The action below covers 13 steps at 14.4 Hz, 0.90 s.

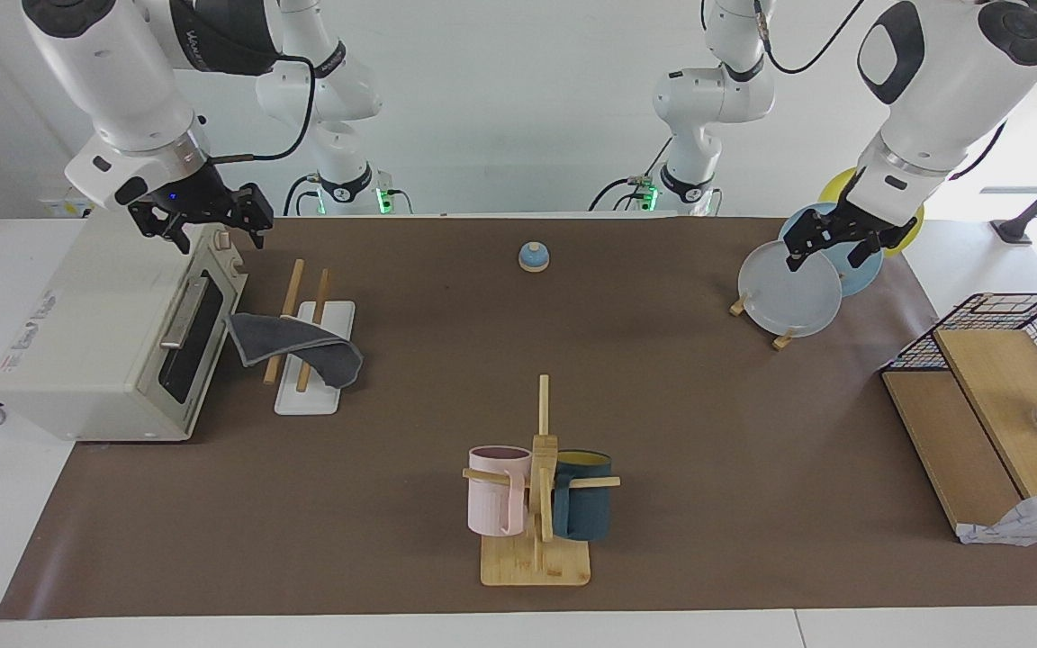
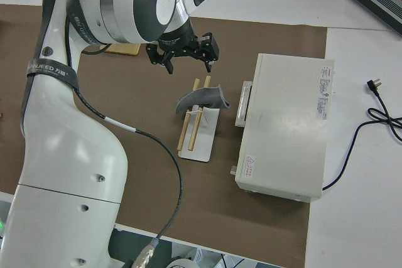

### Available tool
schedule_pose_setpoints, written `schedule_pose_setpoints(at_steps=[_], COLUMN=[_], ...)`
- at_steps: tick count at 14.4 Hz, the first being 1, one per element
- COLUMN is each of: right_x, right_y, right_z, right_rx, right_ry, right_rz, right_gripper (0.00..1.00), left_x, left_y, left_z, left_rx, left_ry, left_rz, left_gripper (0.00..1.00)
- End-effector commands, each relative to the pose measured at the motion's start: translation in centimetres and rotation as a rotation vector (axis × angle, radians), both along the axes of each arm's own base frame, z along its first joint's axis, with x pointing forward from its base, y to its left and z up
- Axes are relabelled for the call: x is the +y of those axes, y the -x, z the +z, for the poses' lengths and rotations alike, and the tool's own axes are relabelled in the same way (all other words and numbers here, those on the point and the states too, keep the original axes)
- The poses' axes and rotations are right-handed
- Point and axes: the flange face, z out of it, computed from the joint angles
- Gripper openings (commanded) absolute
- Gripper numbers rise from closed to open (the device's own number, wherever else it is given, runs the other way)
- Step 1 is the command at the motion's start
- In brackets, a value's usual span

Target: Fold towel and hang on rack

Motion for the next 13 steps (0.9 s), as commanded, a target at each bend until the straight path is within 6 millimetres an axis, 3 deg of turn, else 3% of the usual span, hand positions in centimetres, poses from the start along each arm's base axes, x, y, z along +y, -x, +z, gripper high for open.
schedule_pose_setpoints(at_steps=[1, 5, 13], right_x=[-0.52, -1.27, -0.5], right_y=[-0.48, -0.56, -0.62], right_z=[0.32, 0.65, 0.9], right_rx=[-0.007, -0.019, -0.025], right_ry=[-0.018, -0.019, -0.019], right_rz=[-0.024, -0.037, -0.048], right_gripper=[1.0, 1.0, 1.0], left_x=[0.32, 0.32, 0.32], left_y=[0.56, 0.58, 0.6], left_z=[0.49, 0.48, 0.47], left_rx=[-0.002, 0.0, 0.001], left_ry=[-0.018, -0.018, -0.018], left_rz=[-0.002, -0.002, -0.002], left_gripper=[1.0, 1.0, 1.0])
